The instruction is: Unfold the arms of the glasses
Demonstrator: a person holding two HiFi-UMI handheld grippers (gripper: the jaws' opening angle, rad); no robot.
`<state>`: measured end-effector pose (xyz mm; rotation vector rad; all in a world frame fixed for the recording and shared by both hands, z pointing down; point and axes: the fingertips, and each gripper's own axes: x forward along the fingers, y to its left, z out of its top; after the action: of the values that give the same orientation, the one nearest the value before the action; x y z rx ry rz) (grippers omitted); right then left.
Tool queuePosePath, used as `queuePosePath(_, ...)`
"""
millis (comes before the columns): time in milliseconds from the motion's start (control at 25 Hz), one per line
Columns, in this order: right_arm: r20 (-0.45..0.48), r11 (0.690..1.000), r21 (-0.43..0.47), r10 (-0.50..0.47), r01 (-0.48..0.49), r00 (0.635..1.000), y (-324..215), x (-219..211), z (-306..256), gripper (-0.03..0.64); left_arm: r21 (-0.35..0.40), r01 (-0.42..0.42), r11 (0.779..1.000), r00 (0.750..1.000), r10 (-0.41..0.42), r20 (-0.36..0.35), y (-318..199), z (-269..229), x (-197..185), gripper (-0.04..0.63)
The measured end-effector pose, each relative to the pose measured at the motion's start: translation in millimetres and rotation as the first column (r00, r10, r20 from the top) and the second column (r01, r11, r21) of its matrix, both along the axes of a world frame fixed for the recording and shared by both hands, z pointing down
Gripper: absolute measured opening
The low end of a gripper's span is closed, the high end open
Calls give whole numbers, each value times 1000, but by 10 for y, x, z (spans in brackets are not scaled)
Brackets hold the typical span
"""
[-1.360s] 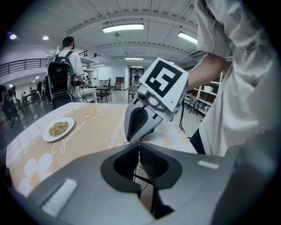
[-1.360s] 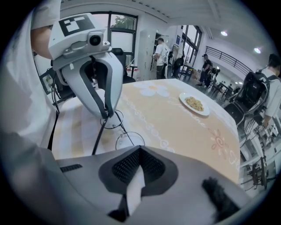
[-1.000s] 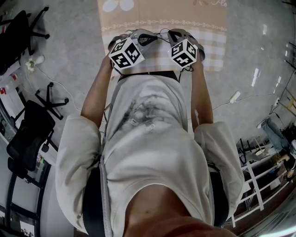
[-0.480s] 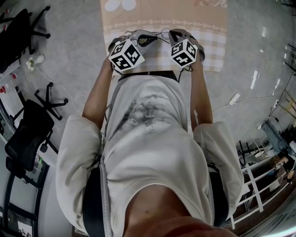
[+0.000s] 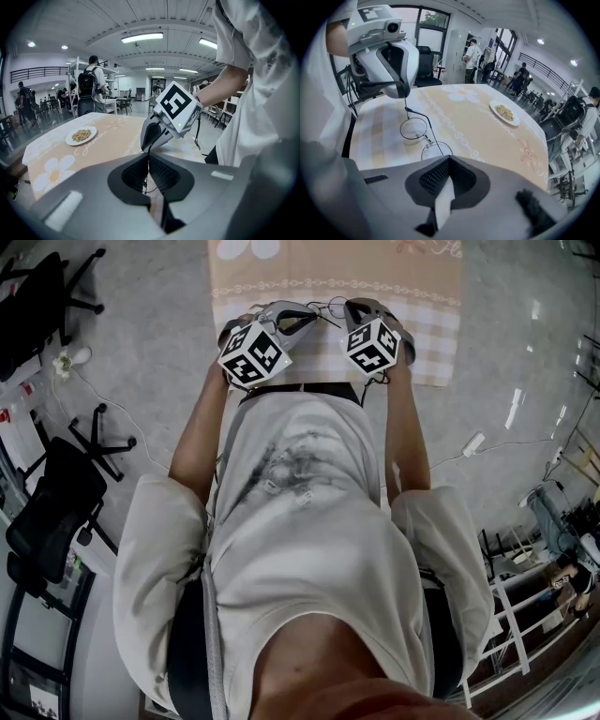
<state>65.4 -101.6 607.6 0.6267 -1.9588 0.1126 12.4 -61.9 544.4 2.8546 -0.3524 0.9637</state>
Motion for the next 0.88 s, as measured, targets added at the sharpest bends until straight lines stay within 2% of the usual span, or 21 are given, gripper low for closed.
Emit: queuePosePath(880, -20, 999, 48, 25, -24, 999, -1, -11, -18, 17, -2, 83, 997, 996, -83, -36, 43, -104, -198, 14)
